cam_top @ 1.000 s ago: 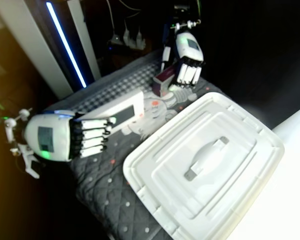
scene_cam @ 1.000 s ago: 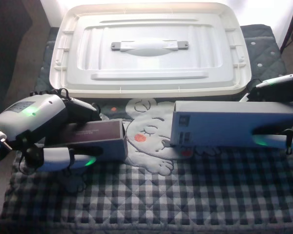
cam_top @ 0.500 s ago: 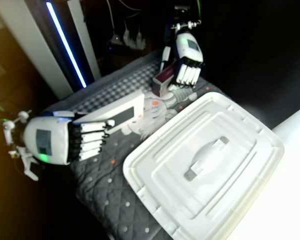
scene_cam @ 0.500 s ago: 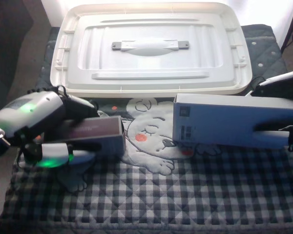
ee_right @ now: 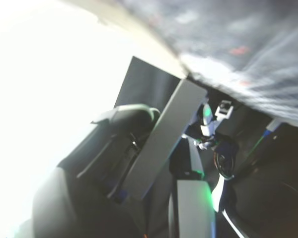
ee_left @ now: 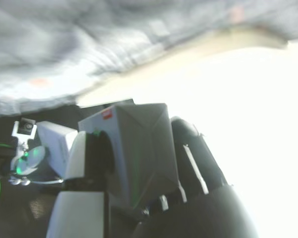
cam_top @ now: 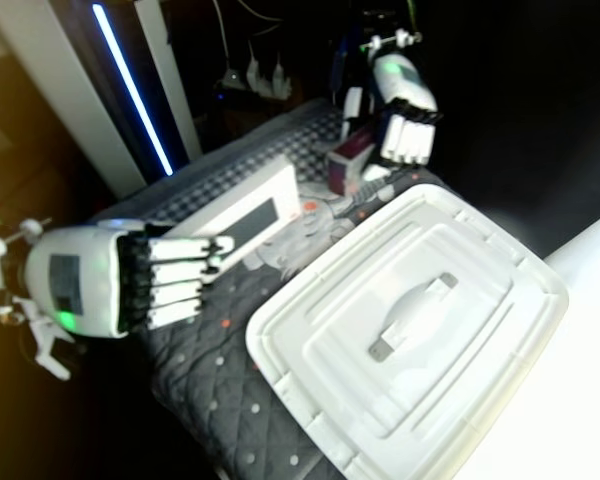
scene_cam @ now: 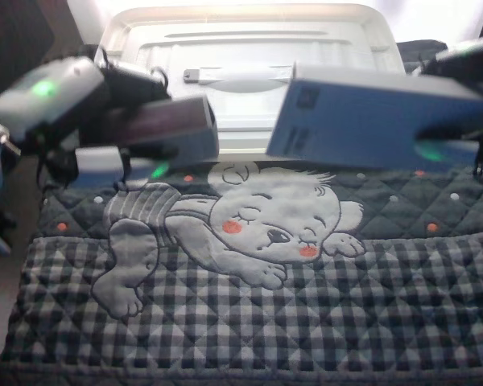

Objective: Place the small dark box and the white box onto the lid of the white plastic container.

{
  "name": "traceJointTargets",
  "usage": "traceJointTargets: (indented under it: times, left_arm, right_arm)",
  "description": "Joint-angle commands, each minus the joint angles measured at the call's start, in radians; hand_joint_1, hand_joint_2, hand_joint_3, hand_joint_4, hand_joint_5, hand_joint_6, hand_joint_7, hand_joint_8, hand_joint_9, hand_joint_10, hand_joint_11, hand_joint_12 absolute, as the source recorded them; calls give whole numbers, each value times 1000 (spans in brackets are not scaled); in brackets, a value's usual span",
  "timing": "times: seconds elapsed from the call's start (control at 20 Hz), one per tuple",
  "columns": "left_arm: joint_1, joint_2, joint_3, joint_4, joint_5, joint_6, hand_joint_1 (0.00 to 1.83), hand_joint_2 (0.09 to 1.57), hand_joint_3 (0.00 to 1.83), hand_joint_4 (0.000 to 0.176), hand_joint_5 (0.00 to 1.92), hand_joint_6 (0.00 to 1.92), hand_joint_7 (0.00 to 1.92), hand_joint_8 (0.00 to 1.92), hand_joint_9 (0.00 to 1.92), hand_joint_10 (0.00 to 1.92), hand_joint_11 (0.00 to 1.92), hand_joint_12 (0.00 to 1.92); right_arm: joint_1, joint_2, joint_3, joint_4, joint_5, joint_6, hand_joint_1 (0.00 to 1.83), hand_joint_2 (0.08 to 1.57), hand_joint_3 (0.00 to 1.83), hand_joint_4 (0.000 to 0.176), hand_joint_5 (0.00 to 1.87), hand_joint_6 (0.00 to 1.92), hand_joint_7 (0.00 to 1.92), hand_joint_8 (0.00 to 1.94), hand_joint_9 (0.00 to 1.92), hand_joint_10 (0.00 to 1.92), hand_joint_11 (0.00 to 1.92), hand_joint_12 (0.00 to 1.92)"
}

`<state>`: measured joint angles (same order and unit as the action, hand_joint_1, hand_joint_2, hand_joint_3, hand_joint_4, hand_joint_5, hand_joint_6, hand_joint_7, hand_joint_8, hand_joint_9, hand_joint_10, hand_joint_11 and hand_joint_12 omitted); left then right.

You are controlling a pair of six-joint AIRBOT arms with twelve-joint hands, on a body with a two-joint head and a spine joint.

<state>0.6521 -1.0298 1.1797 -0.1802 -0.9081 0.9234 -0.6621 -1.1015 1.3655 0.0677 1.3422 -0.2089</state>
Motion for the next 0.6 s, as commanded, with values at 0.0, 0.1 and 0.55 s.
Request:
traceJointTargets:
  times: [0.0, 0.1, 0.55]
  left_arm:
    - [-24, -3, 16, -4, -92, -4, 1140, 1173, 2, 0, 855, 1162, 885, 1558, 996, 1834, 1022, 1921]
    - [-87, -32, 68, 14, -36, -4, 1155, 1169, 0, 0, 869, 1101, 894, 1619, 1009, 1856, 1060, 1921]
    - [-296, -207, 293, 77, 154, -3, 1227, 1201, 2, 0, 804, 1001, 848, 1478, 922, 1626, 899, 1912]
  right_arm:
    - [17, 12, 12, 30, 102, -3, 1296, 1047, 1, 0, 1065, 638, 1223, 809, 1334, 895, 1184, 1474]
    - [49, 11, 36, 30, 79, -35, 1296, 1047, 0, 0, 1079, 598, 1214, 835, 1325, 983, 1195, 1510]
    - [238, -91, 194, -79, -139, -57, 1388, 1093, 1, 0, 922, 847, 969, 968, 1070, 1108, 966, 1207]
